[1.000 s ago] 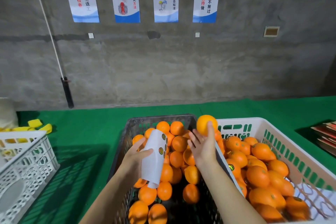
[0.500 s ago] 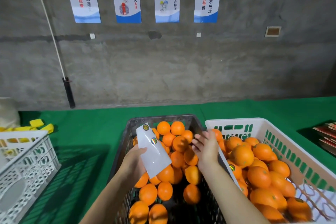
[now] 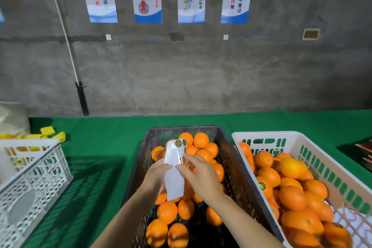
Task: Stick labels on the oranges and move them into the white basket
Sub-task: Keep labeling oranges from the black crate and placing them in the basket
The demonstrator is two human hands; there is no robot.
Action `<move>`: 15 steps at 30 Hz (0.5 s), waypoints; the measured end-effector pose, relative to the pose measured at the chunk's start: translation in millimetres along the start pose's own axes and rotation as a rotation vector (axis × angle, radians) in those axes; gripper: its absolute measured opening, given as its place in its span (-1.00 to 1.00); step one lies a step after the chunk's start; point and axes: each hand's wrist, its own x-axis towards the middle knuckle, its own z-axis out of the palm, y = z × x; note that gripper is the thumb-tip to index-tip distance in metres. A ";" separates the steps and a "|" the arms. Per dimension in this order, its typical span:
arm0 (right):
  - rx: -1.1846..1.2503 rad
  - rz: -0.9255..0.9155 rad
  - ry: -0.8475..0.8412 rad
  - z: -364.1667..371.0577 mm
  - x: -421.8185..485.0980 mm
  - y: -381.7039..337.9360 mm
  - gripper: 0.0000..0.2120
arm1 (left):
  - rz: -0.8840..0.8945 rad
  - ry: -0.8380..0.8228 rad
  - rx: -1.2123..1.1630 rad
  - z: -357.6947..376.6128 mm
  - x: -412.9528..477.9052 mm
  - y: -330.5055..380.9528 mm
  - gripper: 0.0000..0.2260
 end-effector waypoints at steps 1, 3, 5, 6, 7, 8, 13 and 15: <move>0.021 0.013 0.001 -0.3 0.0 -0.6 -0.57 | -0.004 0.027 0.045 0.2 0.7 -0.4 -0.63; 0.071 0.014 0.024 -0.8 0.0 -3.5 -0.68 | -0.028 0.050 0.115 -1.0 0.6 -1.9 -0.69; 0.136 0.009 0.031 0.4 -1.7 -3.8 -0.69 | -0.056 0.052 0.130 -2.6 0.4 -3.1 -0.73; 0.174 0.017 0.022 0.6 -2.7 -4.3 -0.62 | -0.053 0.066 0.146 -2.8 0.8 -3.2 -0.73; 0.218 0.030 0.007 0.5 -3.0 -5.4 -0.57 | -0.043 0.091 0.174 -2.5 1.4 -2.9 -0.73; 0.264 0.043 -0.009 0.7 -2.5 -5.6 -0.54 | -0.029 0.118 0.206 -1.7 1.9 -2.8 -0.75; 0.530 0.164 -0.141 -1.2 0.2 -7.8 -0.54 | -0.061 0.160 0.168 3.8 1.5 -0.5 -0.82; 0.624 0.259 -0.155 -3.1 2.5 -9.1 -0.68 | -0.066 0.168 0.124 6.1 -0.7 4.0 -0.83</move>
